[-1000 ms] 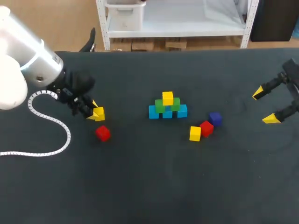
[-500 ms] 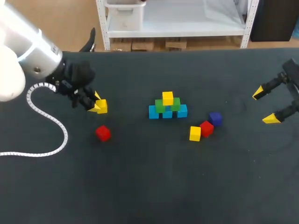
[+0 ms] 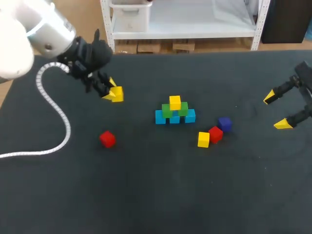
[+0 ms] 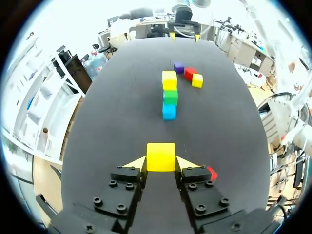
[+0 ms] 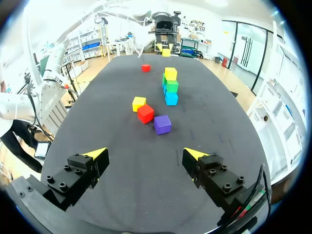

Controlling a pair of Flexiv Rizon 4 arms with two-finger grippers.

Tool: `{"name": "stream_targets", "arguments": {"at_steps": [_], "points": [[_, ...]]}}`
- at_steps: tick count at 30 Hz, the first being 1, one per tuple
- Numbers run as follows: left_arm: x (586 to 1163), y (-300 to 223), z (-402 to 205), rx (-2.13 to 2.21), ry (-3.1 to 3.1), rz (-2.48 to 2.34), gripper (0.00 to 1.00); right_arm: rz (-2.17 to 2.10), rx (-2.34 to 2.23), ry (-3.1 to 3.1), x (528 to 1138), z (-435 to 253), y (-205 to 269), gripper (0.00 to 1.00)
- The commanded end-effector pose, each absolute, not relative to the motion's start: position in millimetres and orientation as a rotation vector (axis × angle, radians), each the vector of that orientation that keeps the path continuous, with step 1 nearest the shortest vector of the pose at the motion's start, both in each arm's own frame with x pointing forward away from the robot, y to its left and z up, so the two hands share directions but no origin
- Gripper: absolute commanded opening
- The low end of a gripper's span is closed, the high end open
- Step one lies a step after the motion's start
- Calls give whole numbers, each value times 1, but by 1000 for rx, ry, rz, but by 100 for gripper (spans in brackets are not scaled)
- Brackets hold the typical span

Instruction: Place the blue cubes, place green cubes on the blue cubes, place the yellow cubes on the green cubes, then place the red cubes on the yellow cubes, and place purple cube on the red cubes.

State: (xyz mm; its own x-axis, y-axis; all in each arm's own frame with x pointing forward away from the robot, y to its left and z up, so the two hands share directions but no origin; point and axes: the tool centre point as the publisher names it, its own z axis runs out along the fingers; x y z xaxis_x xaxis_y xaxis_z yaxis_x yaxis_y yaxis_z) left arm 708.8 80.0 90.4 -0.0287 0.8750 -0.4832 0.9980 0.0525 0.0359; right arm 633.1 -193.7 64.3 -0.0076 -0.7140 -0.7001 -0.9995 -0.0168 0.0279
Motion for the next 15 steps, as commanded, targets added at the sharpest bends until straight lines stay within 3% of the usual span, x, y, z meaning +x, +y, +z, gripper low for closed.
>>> {"name": "stream_targets", "arguments": {"at_steps": [1,15], "points": [[718,47,96,1894,1971,-422,0,758,-1781,1770,633,64,-194,100],[722,3,89,1805,2031,-428,0,758,-1781,1770,633,64,-194,100]]}}
